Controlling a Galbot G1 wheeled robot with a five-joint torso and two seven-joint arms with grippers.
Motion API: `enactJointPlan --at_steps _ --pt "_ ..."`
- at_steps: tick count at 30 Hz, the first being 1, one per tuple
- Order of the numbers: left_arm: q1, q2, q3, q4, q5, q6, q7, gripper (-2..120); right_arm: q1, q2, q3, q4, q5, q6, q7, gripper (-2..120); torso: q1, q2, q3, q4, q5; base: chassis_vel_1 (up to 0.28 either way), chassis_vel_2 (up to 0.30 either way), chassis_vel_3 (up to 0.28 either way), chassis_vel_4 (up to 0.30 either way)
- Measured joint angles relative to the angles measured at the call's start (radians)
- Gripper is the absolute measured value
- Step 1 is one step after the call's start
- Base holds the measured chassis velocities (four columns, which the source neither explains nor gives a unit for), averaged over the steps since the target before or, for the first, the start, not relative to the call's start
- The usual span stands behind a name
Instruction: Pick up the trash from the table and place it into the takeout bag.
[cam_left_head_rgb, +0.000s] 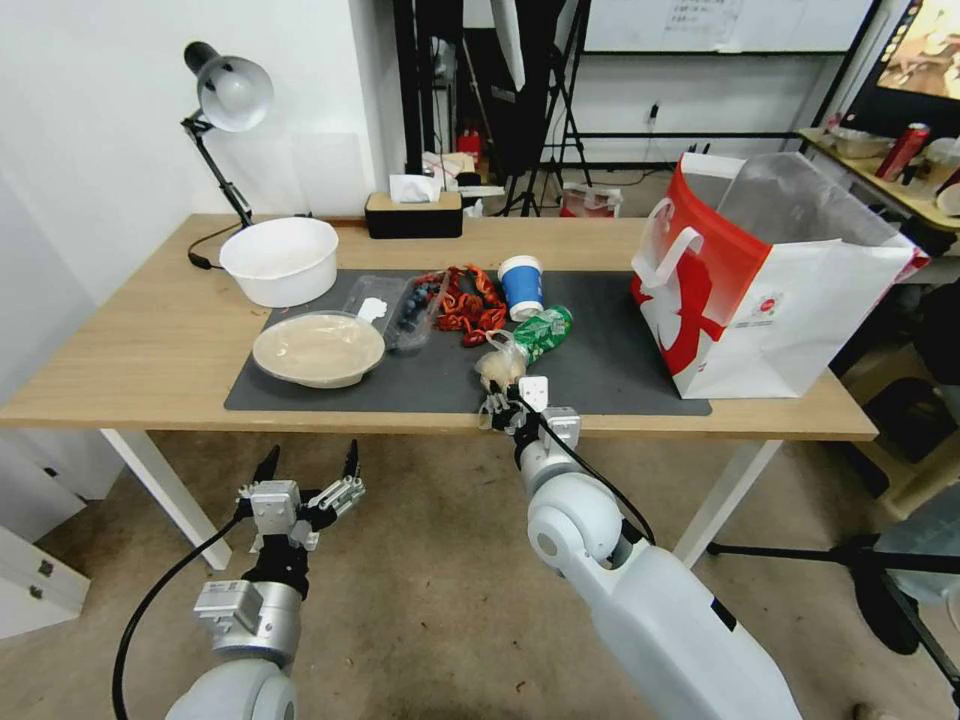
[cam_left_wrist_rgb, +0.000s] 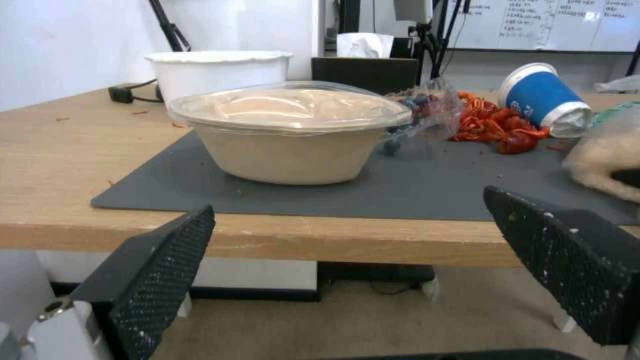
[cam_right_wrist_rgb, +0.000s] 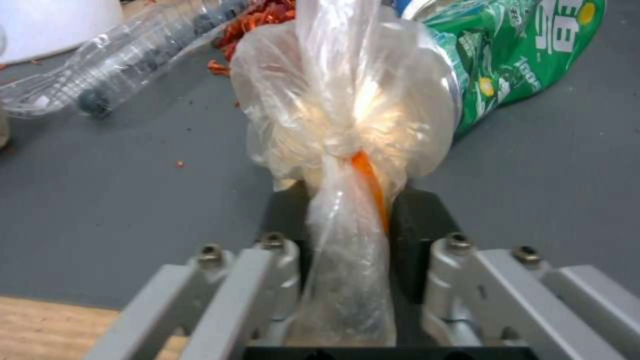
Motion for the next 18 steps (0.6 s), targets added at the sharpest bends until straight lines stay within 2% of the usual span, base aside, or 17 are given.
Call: enactJointPlan --at_steps 1,4,6,11,13,18 --pt "0.0 0.0 0.0 0.0 0.0 -0.001 0.0 100 -0.005 0.0 0.0 0.004 -0.001 0.001 -0.002 14 0.0 0.0 0.0 0.0 0.0 0.0 0.0 0.0 0.0" --pt "0.0 0.001 0.0 0.0 0.0 -0.001 0.0 100 -0.008 -0.002 0.0 0.01 -0.001 0.003 -0.006 9 0.0 0.0 0.0 0.0 0.0 0.0 0.0 0.0 0.0" --pt "0.003 0.001 0.0 0.0 0.001 -0.004 0.0 100 -0.019 -0.01 0.007 0.036 0.003 0.042 -0.049 4 0.0 0.0 0.0 0.0 0.0 0.0 0.0 0.0 0.0" --pt "0.007 0.001 -0.001 -0.003 0.003 -0.007 0.0 100 -0.038 -0.028 0.025 0.084 0.007 0.102 -0.115 4 0.0 0.0 0.0 0.0001 0.0 0.0 0.0 0.0 0.0" --pt "0.009 0.0 -0.002 -0.004 0.008 -0.011 -0.001 100 -0.055 -0.04 0.066 0.118 -0.004 0.182 -0.203 4 0.0 0.0 0.0 0.0001 0.0001 0.0 0.0 0.0 0.0" --pt "0.011 -0.001 -0.002 -0.005 0.012 -0.012 -0.001 100 -0.057 -0.054 0.133 0.168 -0.008 0.221 -0.27 4 0.0 0.0 0.0 0.0 0.0002 0.0 0.0 0.0 0.0"
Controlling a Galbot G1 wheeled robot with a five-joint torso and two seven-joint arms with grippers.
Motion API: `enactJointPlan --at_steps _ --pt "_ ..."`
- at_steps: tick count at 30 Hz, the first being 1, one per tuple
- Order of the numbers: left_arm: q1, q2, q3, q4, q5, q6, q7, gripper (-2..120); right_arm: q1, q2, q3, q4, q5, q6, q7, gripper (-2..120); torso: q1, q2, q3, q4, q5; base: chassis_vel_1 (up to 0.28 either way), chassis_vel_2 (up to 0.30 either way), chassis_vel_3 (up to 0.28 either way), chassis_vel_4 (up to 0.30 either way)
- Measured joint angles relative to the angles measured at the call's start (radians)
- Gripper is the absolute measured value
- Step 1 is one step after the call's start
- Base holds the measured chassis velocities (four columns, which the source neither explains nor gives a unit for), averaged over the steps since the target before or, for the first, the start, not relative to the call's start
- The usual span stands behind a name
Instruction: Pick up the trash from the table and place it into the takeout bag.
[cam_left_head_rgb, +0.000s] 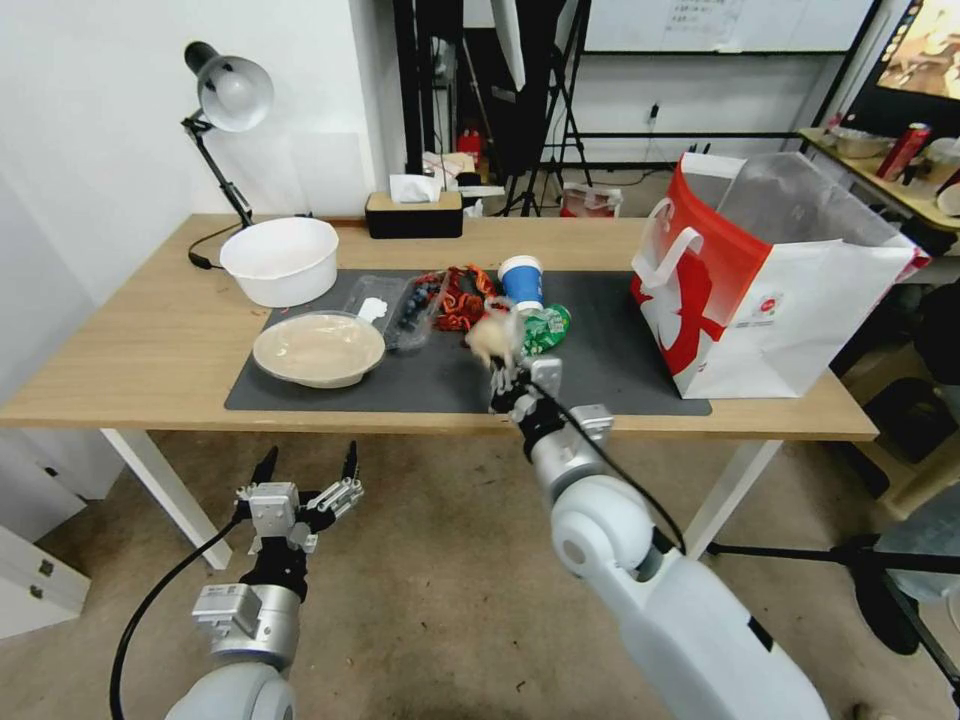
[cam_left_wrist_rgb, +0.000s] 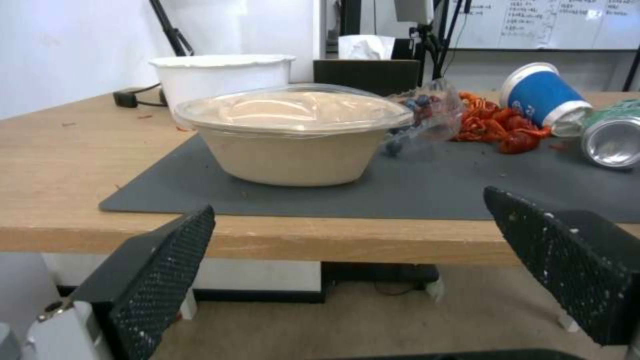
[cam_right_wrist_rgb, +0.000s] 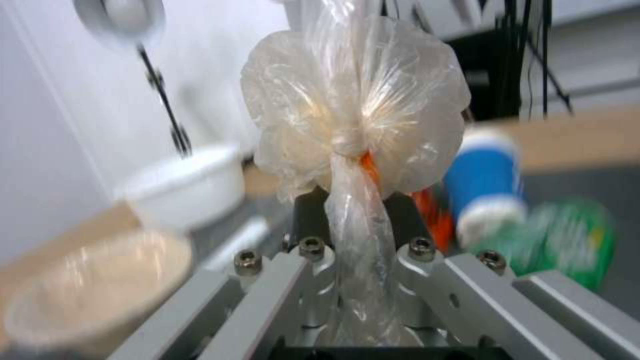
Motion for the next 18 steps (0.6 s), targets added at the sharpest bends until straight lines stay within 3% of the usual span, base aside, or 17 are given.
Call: enactJointPlan --at_steps 4,7,18 --pt "0.003 -0.002 0.005 0.0 0.007 -0.001 0.0 100 0.021 -0.017 0.096 0.076 0.033 -0.02 0.004 4 0.0 0.0 0.0 0.0 -0.0001 0.0 0.0 0.0 0.0" --pt "0.004 -0.003 0.012 0.0 0.014 -0.001 0.0 100 0.058 -0.043 0.199 0.14 0.096 -0.086 0.069 4 0.0 0.0 0.0 -0.0003 0.0 0.0 0.0 0.0 0.0" --pt "0.007 -0.003 0.033 0.0 0.029 -0.003 0.0 100 0.23 -0.107 0.384 0.115 0.257 -0.195 0.256 4 0.0 0.0 0.0 -0.0002 0.0001 0.0 0.0 0.0 0.0"
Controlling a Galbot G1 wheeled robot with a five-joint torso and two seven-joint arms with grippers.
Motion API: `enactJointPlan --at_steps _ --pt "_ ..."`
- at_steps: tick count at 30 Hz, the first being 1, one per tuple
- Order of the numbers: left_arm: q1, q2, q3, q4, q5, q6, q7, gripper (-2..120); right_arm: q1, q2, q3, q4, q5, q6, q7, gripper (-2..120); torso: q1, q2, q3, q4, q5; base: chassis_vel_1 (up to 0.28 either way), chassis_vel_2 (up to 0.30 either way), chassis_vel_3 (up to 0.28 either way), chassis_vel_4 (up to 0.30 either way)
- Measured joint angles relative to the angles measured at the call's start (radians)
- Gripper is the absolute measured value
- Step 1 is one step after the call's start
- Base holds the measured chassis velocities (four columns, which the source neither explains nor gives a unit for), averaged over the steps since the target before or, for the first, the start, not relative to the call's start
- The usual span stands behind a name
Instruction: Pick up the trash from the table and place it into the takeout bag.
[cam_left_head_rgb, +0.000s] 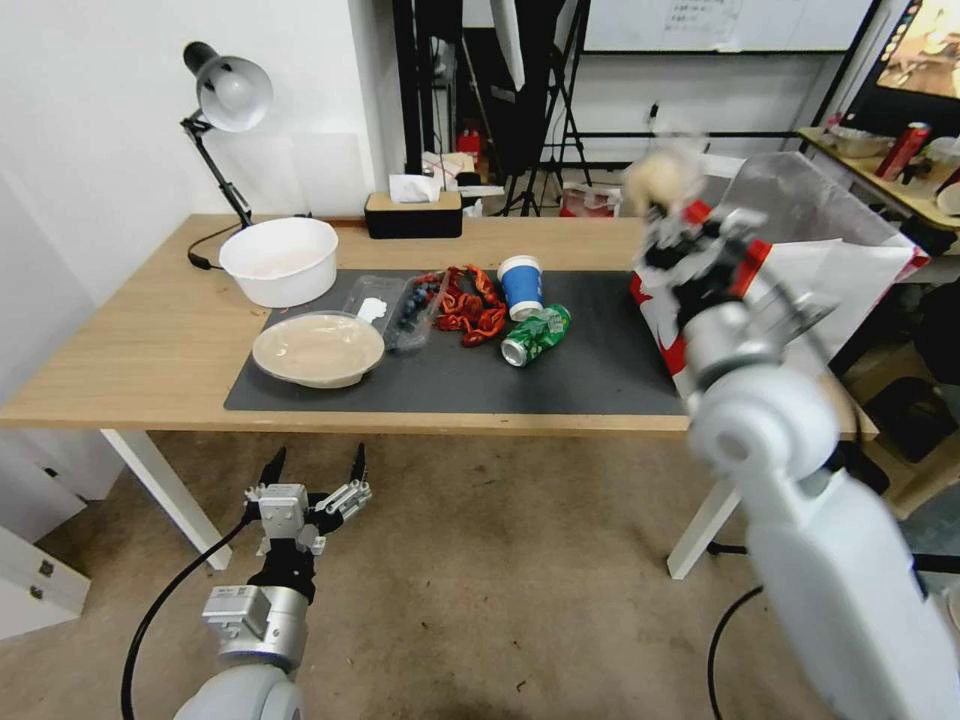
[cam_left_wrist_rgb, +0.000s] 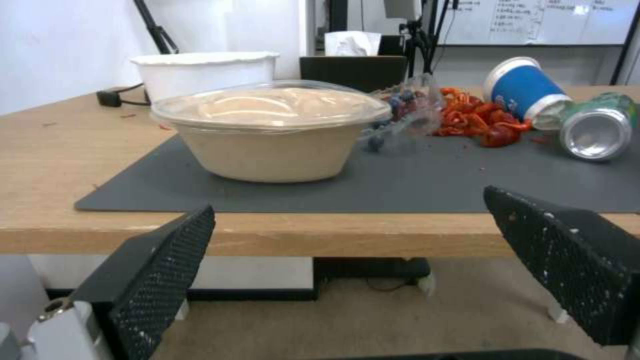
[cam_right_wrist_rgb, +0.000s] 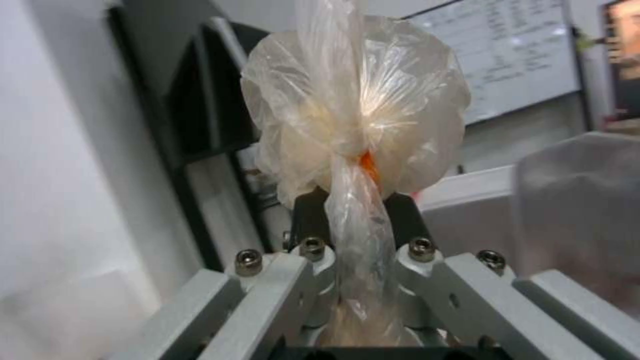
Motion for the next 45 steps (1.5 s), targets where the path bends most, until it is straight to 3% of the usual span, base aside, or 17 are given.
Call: enactJointPlan --at_steps 8,14,24,33,37,40,45 --pt "0.003 0.0 0.002 0.0 0.003 -0.004 0.0 100 0.106 -0.007 0.063 -0.084 0.121 -0.126 0.22 4 0.0 0.0 0.0 0.0002 -0.0001 0.0 0.0 0.0 0.0" --pt "0.003 0.0 0.009 0.002 0.007 -0.005 0.001 100 0.126 -0.009 0.091 -0.11 0.172 -0.181 0.284 4 0.0 0.0 0.0 0.0001 -0.0002 0.0 0.0 0.0 0.0" --pt "0.001 0.0 0.017 0.011 0.013 -0.006 0.002 100 0.128 -0.022 0.124 -0.121 0.211 -0.201 0.302 43 0.0 0.0 0.0 0.0001 -0.0003 0.0 0.0 0.0 0.0" --pt "0.001 0.0 0.021 0.012 0.016 -0.008 0.002 100 0.123 -0.029 0.132 -0.113 0.219 -0.201 0.301 73 0.0 0.0 0.0 0.0001 -0.0002 0.0 0.0 0.0 0.0" --pt "0.002 0.0 0.021 0.012 0.016 -0.01 0.002 100 0.118 -0.032 0.135 -0.102 0.22 -0.148 0.261 88 0.0 0.0 0.0 0.0001 -0.0003 0.0 0.0 0.0 0.0" --pt "0.002 0.0 0.02 0.012 0.016 -0.01 0.002 100 0.094 -0.036 0.133 -0.071 0.216 -0.056 0.156 98 0.0 0.0 0.0 0.0002 -0.0004 0.0 0.0 0.0 0.0" --pt "0.001 0.0 0.019 0.011 0.016 -0.012 0.002 100 0.023 -0.043 0.123 -0.03 0.156 0.026 0.01 100 0.0 0.0 0.0 0.0002 -0.0004 0.0 0.0 0.0 0.0"
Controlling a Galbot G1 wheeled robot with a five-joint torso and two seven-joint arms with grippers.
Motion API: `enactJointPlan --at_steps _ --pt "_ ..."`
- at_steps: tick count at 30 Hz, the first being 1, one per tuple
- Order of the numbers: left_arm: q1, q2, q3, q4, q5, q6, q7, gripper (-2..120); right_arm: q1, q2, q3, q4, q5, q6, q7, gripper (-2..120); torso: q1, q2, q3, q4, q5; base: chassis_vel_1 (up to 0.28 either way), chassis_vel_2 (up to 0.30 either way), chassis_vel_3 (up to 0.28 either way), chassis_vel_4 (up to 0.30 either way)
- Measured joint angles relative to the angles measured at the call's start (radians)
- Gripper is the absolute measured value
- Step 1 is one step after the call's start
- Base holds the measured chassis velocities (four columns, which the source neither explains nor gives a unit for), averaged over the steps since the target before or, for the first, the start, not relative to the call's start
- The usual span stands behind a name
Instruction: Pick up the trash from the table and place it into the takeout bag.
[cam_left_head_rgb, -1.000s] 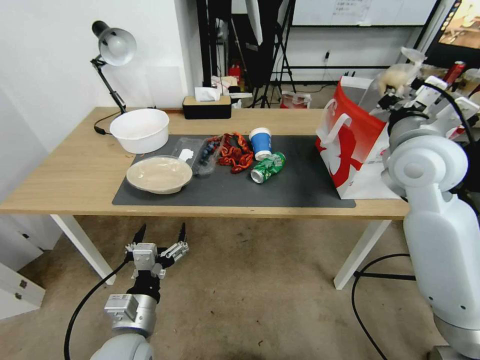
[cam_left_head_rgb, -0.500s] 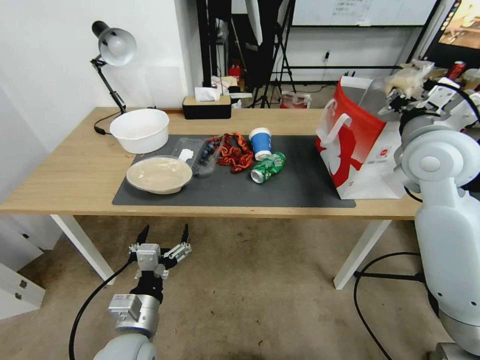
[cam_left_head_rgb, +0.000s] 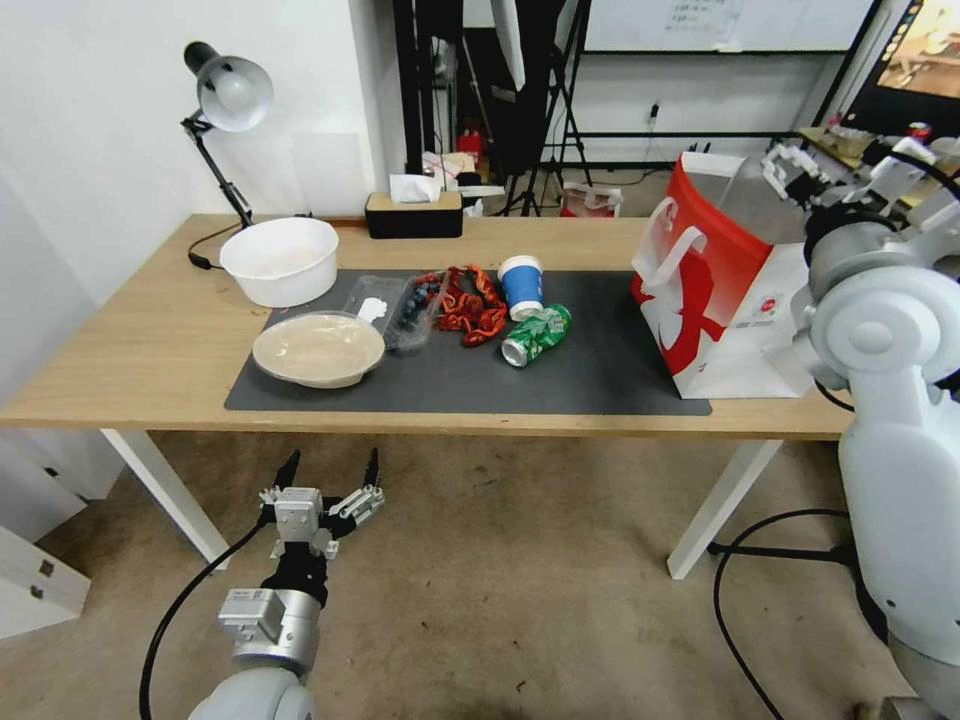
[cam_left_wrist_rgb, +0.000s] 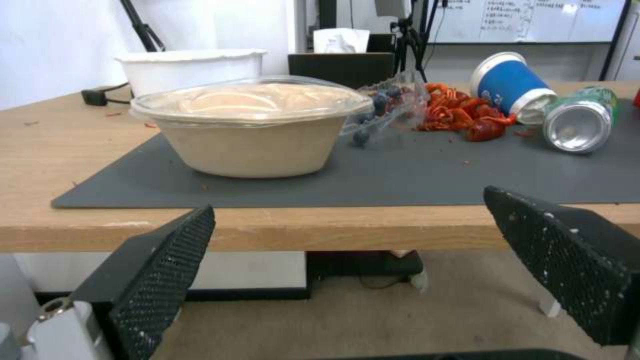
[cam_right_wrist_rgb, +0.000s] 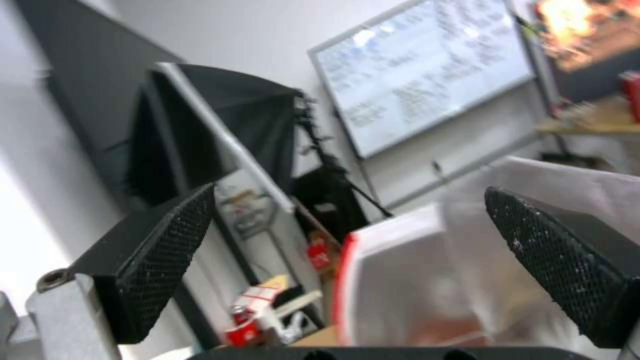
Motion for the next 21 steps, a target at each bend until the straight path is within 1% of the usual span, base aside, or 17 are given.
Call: enactJointPlan --at_steps 2,3,6,7,10,11,13,14,16,17,18,20,21 --pt "0.0 0.0 -0.002 0.0 0.0 -0.001 0.0 100 -0.08 -0.01 -0.013 0.033 -0.065 0.054 -0.098 100 0.0 0.0 0.0 -0.0002 0.0001 0.0 0.0 0.0 0.0" --pt "0.0 0.0 -0.002 0.0 0.0 -0.001 0.0 100 -0.08 -0.01 -0.013 0.033 -0.065 0.054 -0.098 100 0.0 0.0 0.0 -0.0002 0.0001 0.0 0.0 0.0 0.0" --pt "-0.001 0.0 -0.002 0.0 0.0 -0.002 0.0 100 -0.17 -0.012 -0.037 0.064 -0.181 0.103 -0.202 100 0.0 0.0 0.0 -0.0003 0.0002 0.0 0.0 0.0 0.0" --pt "-0.001 0.0 -0.002 0.0 0.0 -0.002 0.0 100 -0.17 -0.012 -0.037 0.064 -0.181 0.103 -0.202 100 0.0 0.0 0.0 -0.0003 0.0002 0.0 0.0 0.0 0.0" --pt "-0.005 0.0 0.0 0.0 -0.001 -0.002 0.0 100 -0.248 -0.005 -0.072 0.105 -0.282 0.143 -0.297 100 0.0 0.0 0.0 0.0001 0.0 0.0 0.0 0.0 0.0" --pt "-0.005 0.0 0.0 0.0 -0.001 -0.002 0.0 100 -0.248 -0.005 -0.072 0.105 -0.282 0.143 -0.297 100 0.0 0.0 0.0 0.0001 0.0 0.0 0.0 0.0 0.0" --pt "-0.005 0.0 0.001 0.001 -0.001 -0.002 0.0 100 -0.302 0.0 -0.084 0.115 -0.374 0.176 -0.355 100 0.0 0.0 0.0 0.0 -0.0001 0.0 0.0 0.0 0.0" --pt "-0.005 0.0 0.001 0.001 -0.001 -0.002 0.0 100 -0.302 0.0 -0.084 0.115 -0.374 0.176 -0.355 100 0.0 0.0 0.0 0.0 -0.0001 0.0 0.0 0.0 0.0" --pt "-0.006 0.002 0.001 0.001 -0.002 -0.003 0.0 100 -0.367 0.004 -0.097 0.117 -0.474 0.213 -0.393 100 0.0 0.0 0.0 0.0 0.0 0.0 0.0 0.0 0.0" --pt "-0.006 0.004 0.001 0.001 -0.003 -0.003 0.0 100 -0.407 0.007 -0.104 0.124 -0.514 0.224 -0.398 100 0.0 0.0 0.0 0.0 0.0001 0.0 0.0 0.0 0.0" --pt "-0.006 0.004 0.001 0.001 -0.003 -0.003 0.0 100 -0.407 0.007 -0.104 0.124 -0.514 0.224 -0.398 100 0.0 0.0 0.0 0.0 0.0001 0.0 0.0 0.0 0.0" --pt "-0.007 0.005 0.001 0.001 -0.004 -0.003 0.0 100 -0.467 0.014 -0.111 0.131 -0.573 0.244 -0.398 100 0.0 0.0 0.0 0.0 -0.0001 0.0 0.0 0.0 0.0" --pt "-0.008 0.006 0.0 0.002 -0.005 -0.003 0.0 100 -0.519 0.022 -0.115 0.128 -0.63 0.271 -0.395 100 0.0 0.0 0.0 -0.0001 0.0002 0.0 0.0 0.0 0.0"
